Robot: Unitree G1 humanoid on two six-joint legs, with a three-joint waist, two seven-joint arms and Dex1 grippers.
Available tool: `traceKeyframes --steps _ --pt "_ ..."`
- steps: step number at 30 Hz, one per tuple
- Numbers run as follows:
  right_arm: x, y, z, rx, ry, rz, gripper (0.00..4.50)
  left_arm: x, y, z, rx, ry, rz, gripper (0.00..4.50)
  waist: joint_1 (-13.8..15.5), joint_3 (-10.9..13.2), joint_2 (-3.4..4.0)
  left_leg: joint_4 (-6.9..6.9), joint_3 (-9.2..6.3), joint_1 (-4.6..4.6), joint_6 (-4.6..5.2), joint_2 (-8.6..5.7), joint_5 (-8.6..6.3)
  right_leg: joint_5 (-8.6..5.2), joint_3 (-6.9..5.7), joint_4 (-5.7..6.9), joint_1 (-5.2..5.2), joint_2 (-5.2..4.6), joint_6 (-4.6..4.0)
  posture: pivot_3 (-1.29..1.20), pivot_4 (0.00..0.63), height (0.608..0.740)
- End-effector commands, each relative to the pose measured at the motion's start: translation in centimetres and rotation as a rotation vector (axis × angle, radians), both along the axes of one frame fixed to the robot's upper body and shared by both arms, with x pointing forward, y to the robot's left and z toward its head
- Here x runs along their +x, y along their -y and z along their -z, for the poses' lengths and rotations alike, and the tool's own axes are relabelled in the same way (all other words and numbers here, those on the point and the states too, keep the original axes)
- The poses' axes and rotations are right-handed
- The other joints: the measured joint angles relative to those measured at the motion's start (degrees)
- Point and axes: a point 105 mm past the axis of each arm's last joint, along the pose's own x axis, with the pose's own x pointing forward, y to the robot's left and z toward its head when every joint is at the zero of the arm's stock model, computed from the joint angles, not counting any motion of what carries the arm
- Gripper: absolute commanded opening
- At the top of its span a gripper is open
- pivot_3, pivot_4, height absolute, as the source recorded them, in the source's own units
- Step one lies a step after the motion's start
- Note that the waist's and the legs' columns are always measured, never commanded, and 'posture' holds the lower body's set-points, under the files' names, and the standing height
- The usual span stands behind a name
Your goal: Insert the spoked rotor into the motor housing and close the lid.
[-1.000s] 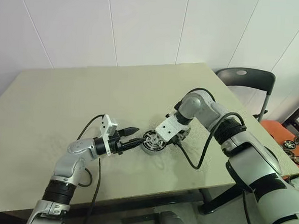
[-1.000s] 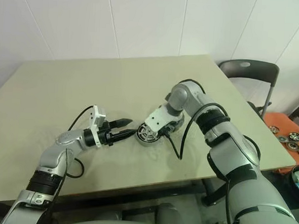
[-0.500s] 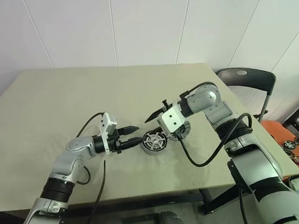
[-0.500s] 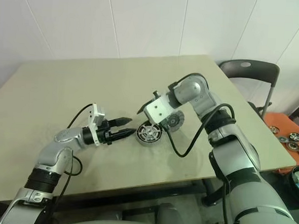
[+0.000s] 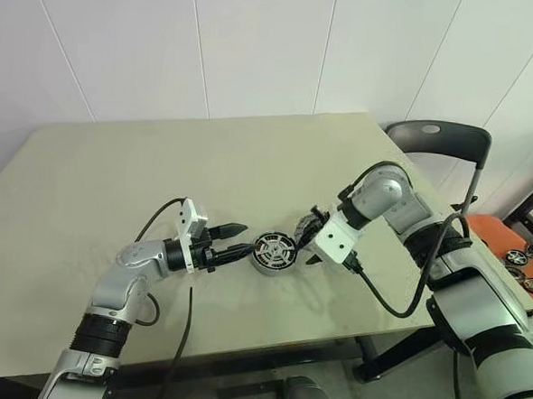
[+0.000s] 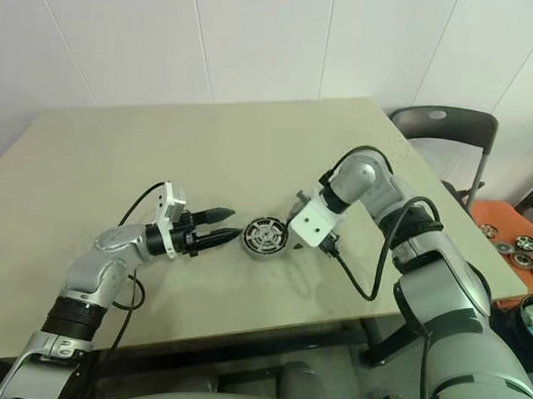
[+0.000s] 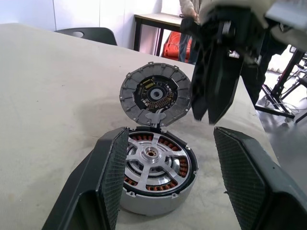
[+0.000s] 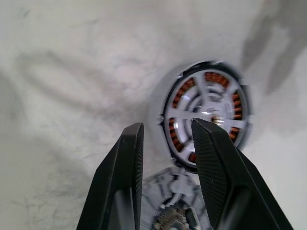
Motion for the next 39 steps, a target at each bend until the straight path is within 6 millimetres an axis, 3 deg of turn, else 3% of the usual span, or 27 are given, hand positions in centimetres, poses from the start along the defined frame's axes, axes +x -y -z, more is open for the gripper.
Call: traceKeyframes --steps 1,11,20,25,34,39 --pt "0.2 -0.5 0.4 0.006 0.057 -0.033 1.62 0.5 -0.4 -1.7 -0.008 0.05 0.009 3.02 0.0 0.0 -0.01 0.01 0.01 -0.01 0.0 -0.01 0.0 0.0 0.01 -0.01 0.0 -0.01 0.0 0.0 0.0 0.74" --pt "1.1 -1.1 2.4 -0.013 0.088 -0.012 1.62 -1.0 -0.9 -2.1 0.04 0.039 0.107 3.02 -0.1 0.0 -0.03 0.01 0.03 -0.02 0.0 -0.03 0.0 0.0 0.05 -0.03 -0.01 -0.04 -0.02 0.0 0.0 0.74" --pt "1.7 -0.5 2.6 -0.04 0.114 -0.006 1.62 -2.2 -1.2 -1.7 0.074 0.024 0.156 3.02 -0.1 0.0 -0.02 0.06 0.02 0.0 0.0 -0.02 0.0 -0.01 0.05 -0.01 0.03 -0.03 -0.03 0.0 0.0 0.74" --pt "1.6 -1.9 2.2 0.002 0.144 -0.053 1.62 -2.0 -1.0 -1.5 0.071 0.024 0.15 3.02 -0.2 0.0 -0.03 0.14 0.03 0.03 0.0 -0.03 0.0 -0.01 0.06 0.01 0.09 -0.02 -0.04 0.0 0.0 0.74" --pt "1.7 -4.0 0.8 0.036 0.182 -0.096 4.44 -1.4 -0.4 -1.2 0.046 0.028 0.126 3.02 -1.7 0.0 -0.03 0.09 -0.03 0.06 0.0 0.02 0.0 0.0 0.05 0.11 0.05 0.02 -0.04 0.0 0.0 0.74" --pt "1.9 -4.8 0.3 0.035 0.195 -0.103 4.48 -1.2 -0.2 -1.1 0.037 0.029 0.117 3.02 -1.4 0.0 -0.03 0.04 -0.08 -0.02 0.0 0.0 0.0 0.02 0.05 0.02 -0.01 -0.04 -0.02 0.0 0.0 0.74"
